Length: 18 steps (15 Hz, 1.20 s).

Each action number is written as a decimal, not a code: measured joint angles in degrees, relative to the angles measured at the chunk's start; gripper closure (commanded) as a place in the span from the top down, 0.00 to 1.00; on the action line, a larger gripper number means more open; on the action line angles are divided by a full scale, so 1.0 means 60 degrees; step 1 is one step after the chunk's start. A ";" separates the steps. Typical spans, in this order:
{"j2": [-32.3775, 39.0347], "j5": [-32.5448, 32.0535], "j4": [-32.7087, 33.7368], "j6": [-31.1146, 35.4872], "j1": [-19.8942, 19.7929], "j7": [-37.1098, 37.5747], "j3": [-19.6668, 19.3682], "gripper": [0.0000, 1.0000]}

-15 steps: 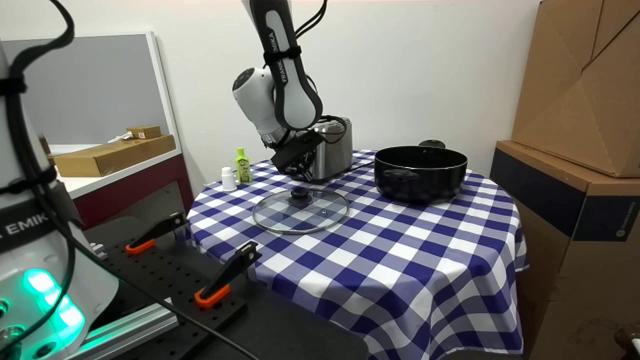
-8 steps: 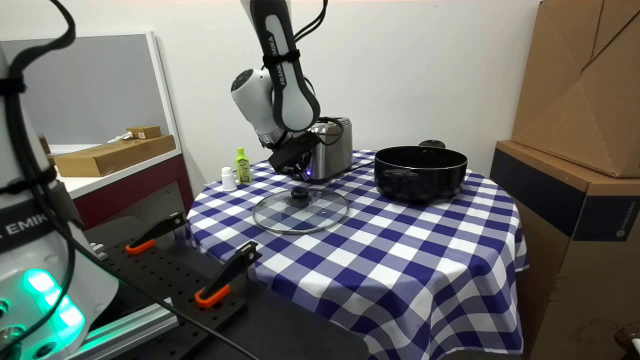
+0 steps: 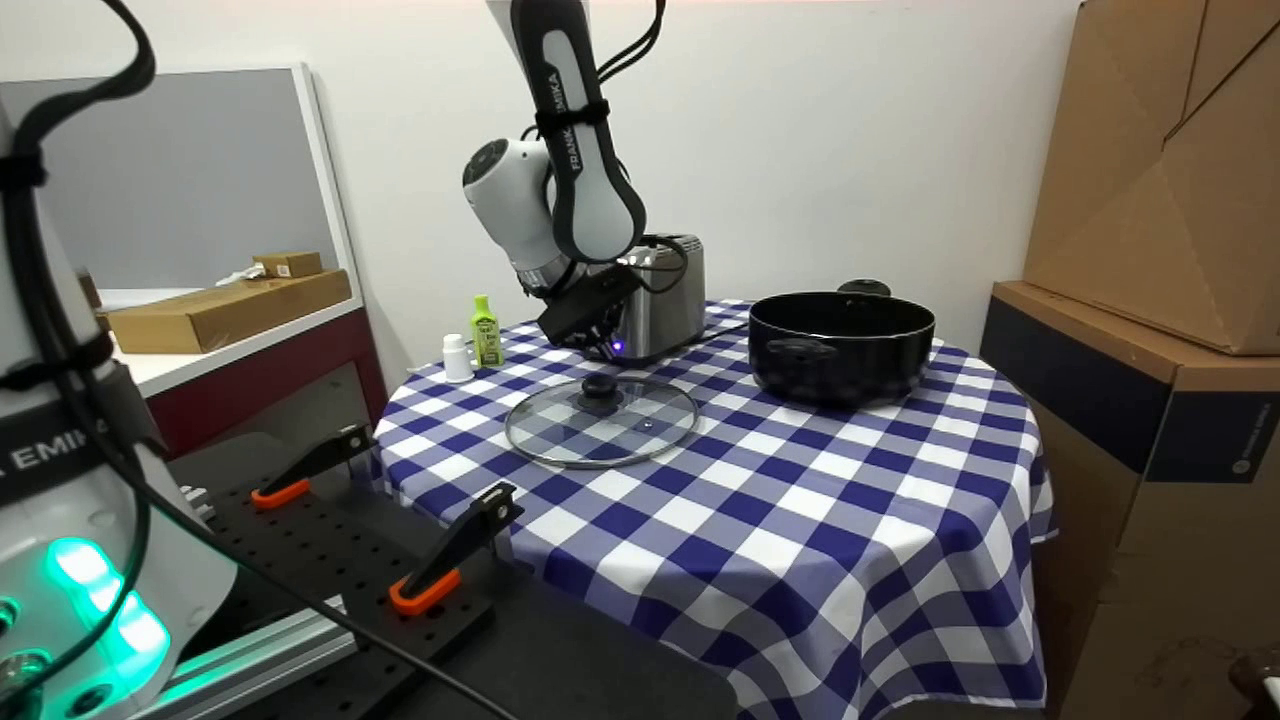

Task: Switch off the toaster

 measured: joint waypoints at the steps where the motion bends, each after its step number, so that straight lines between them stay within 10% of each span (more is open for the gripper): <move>1: 0.0009 -0.0132 -0.0001 -0.0006 -0.0068 0.0059 0.0067 0.00; 18: -0.0032 -0.0849 -0.0072 -0.0010 -0.0520 0.0188 0.0348 0.00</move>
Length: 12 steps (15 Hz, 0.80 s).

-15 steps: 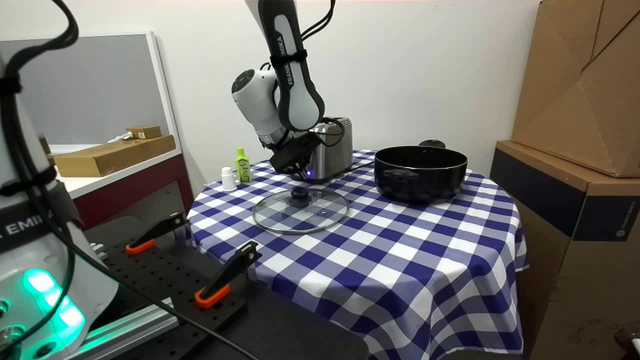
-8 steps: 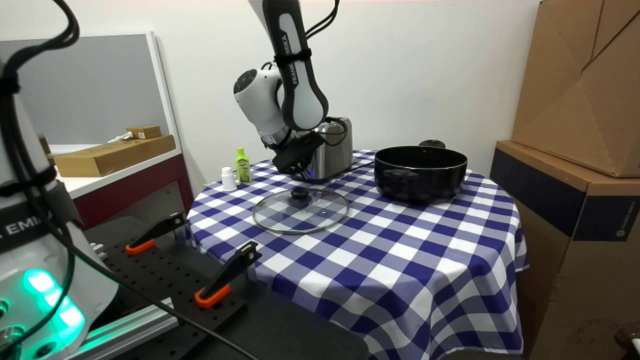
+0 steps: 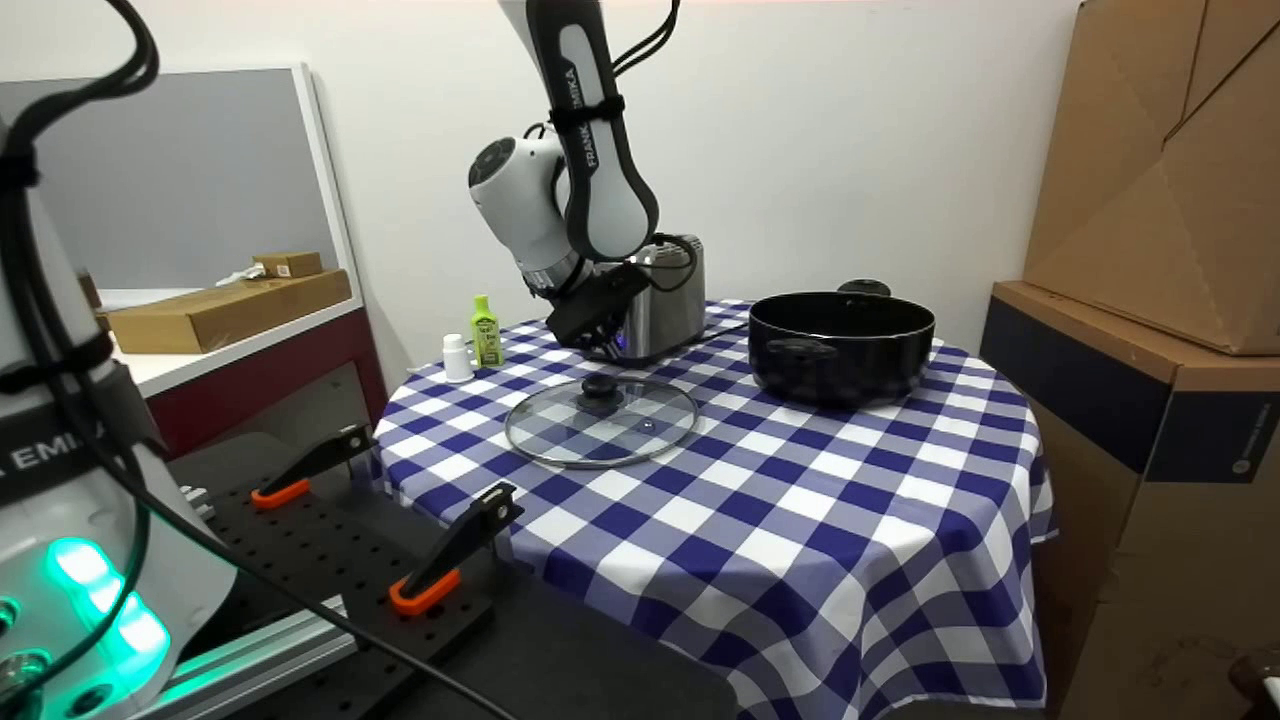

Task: Switch off the toaster

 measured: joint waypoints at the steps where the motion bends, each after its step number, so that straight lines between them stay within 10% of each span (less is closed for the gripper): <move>1: -0.0007 0.0000 -0.0011 0.0000 0.0000 0.0000 0.0000 0.00; 12: -0.0085 0.0042 -0.0234 0.0057 0.0000 -0.0002 -0.0034 0.00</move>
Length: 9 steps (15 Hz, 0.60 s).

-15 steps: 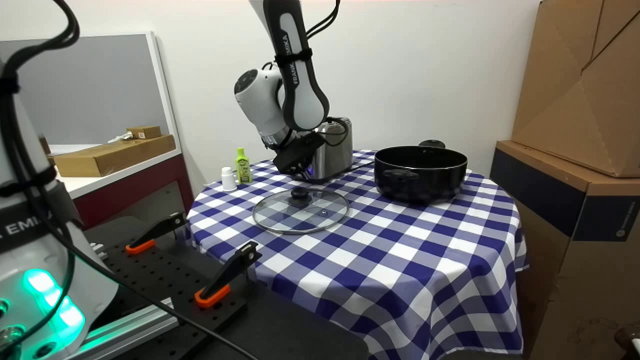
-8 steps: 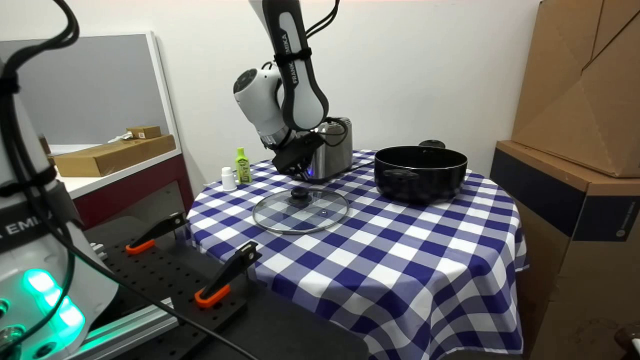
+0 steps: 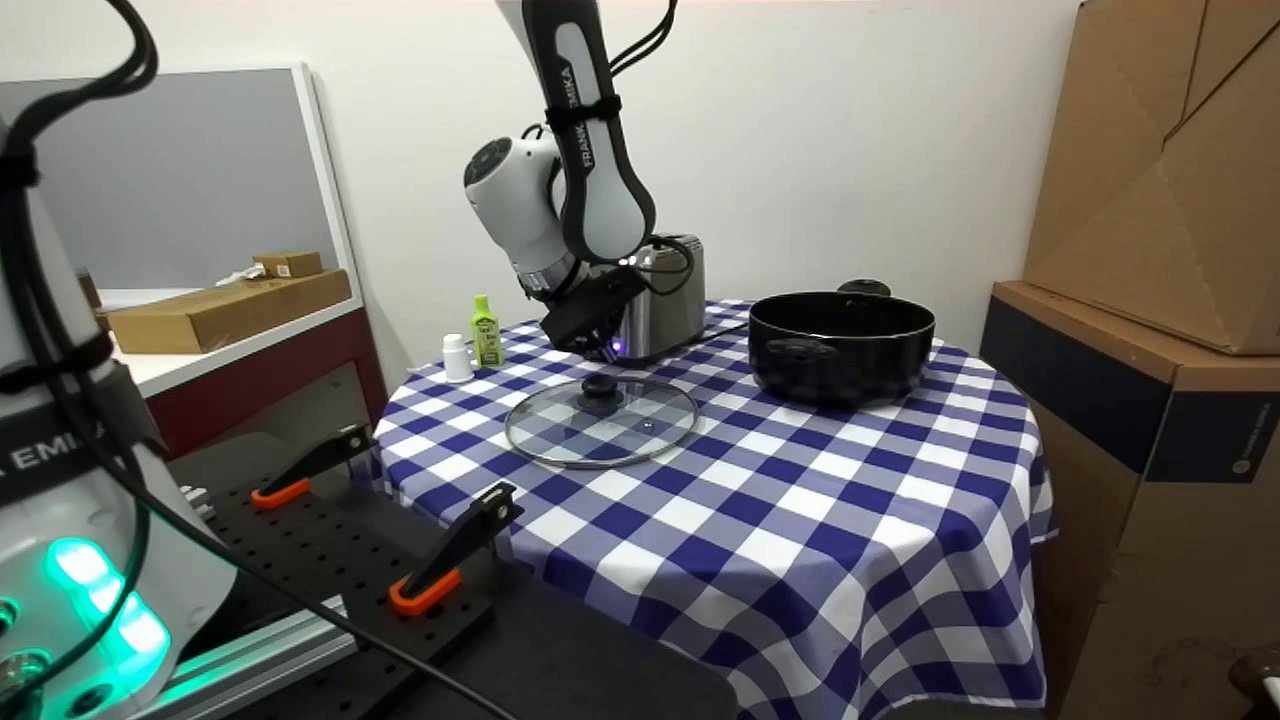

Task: Switch off the toaster

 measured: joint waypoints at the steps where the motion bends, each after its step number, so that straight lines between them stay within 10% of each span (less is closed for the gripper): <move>1: 0.0000 0.0000 0.0001 -0.0001 0.0000 0.0000 0.0000 0.00; 9: 0.0035 -0.0057 0.0200 -0.0153 -0.0013 0.0001 0.0218 0.00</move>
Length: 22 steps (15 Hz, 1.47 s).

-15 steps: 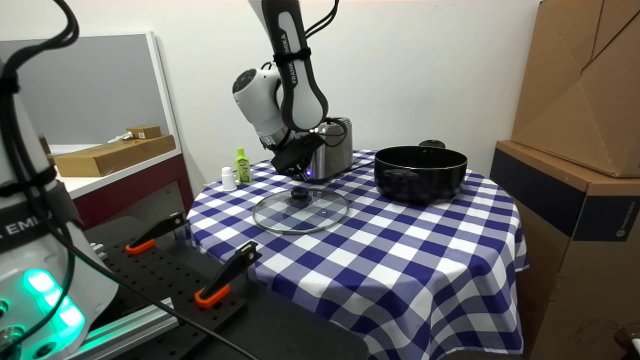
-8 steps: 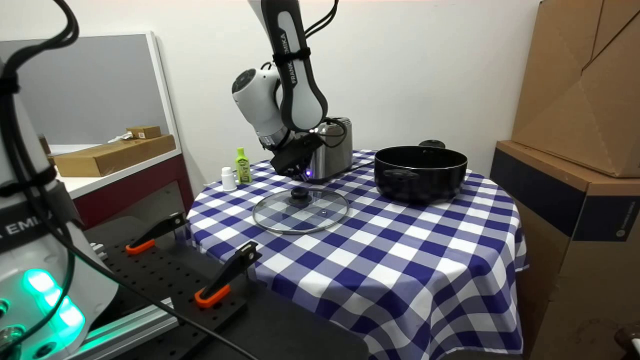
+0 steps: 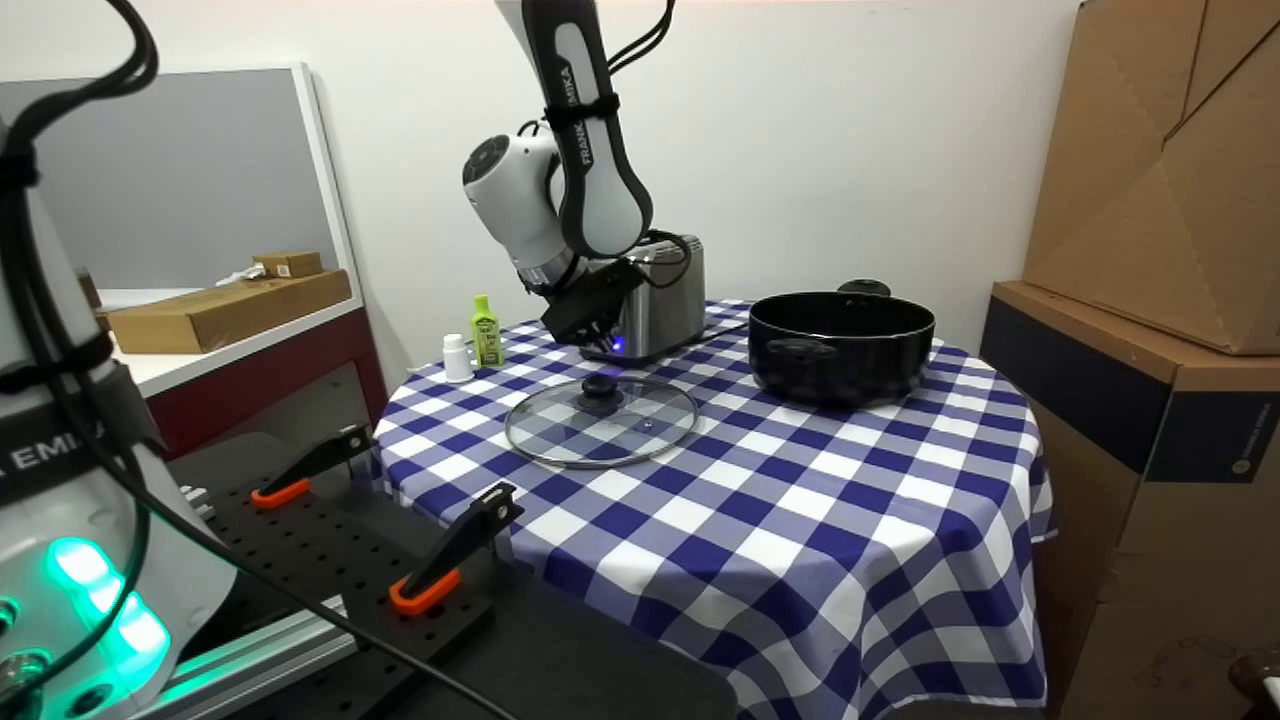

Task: Switch off the toaster

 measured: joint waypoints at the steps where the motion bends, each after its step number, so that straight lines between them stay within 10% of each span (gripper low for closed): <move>1: 0.0024 0.0000 0.0009 -0.0004 0.0000 0.0000 0.0001 0.00; 22: 0.0002 0.0110 0.0004 0.0526 -0.0024 0.0000 -0.0181 0.00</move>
